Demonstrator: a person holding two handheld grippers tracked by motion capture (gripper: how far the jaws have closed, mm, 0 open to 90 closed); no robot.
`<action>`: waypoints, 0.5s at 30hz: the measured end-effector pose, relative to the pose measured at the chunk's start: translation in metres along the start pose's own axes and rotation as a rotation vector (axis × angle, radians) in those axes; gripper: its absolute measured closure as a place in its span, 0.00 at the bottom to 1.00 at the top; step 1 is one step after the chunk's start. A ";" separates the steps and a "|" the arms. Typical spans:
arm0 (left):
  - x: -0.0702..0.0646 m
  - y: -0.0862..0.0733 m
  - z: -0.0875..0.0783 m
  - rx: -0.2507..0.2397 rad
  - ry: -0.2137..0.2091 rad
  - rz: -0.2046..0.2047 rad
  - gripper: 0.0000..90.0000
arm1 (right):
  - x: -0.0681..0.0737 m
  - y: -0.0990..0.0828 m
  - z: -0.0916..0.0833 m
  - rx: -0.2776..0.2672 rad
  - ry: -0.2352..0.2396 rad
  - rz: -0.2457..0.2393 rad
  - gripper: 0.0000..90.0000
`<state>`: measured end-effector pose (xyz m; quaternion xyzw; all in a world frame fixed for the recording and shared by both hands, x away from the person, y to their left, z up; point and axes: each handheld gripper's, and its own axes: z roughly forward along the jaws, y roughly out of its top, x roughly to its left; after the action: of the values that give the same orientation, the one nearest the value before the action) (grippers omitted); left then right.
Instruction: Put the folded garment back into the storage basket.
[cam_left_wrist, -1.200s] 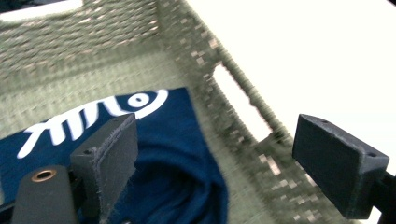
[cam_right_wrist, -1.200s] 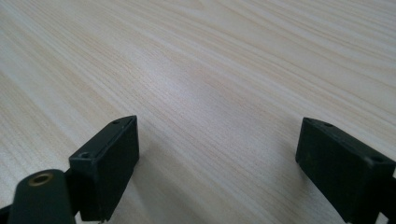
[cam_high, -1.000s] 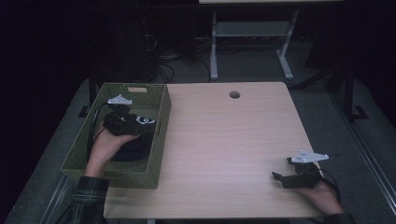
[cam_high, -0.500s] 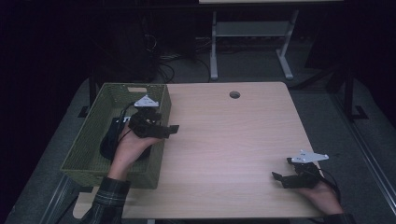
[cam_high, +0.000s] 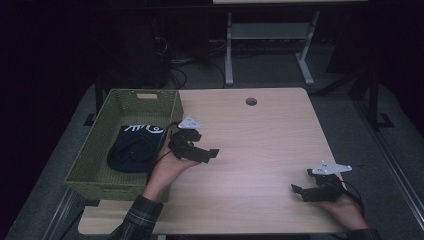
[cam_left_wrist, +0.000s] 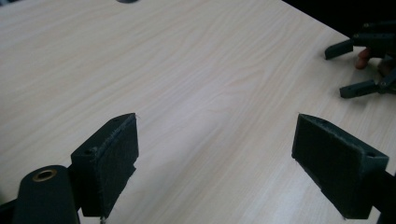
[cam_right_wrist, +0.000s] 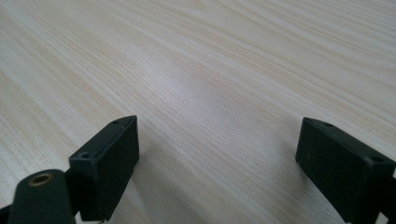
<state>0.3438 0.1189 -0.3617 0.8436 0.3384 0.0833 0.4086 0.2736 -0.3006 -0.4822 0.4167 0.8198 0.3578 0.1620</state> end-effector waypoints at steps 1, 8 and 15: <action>-0.003 -0.001 0.004 0.004 -0.004 0.001 0.15 | 0.000 0.000 0.000 0.000 0.000 0.001 0.14; -0.017 -0.014 0.030 0.038 -0.011 0.043 0.15 | 0.000 0.000 0.000 0.001 0.000 0.002 0.14; -0.026 -0.030 0.047 0.049 0.002 0.083 0.15 | 0.000 0.000 0.000 -0.001 0.000 -0.002 0.14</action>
<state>0.3286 0.0851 -0.4113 0.8667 0.3052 0.0925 0.3835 0.2737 -0.3007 -0.4822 0.4158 0.8202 0.3579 0.1624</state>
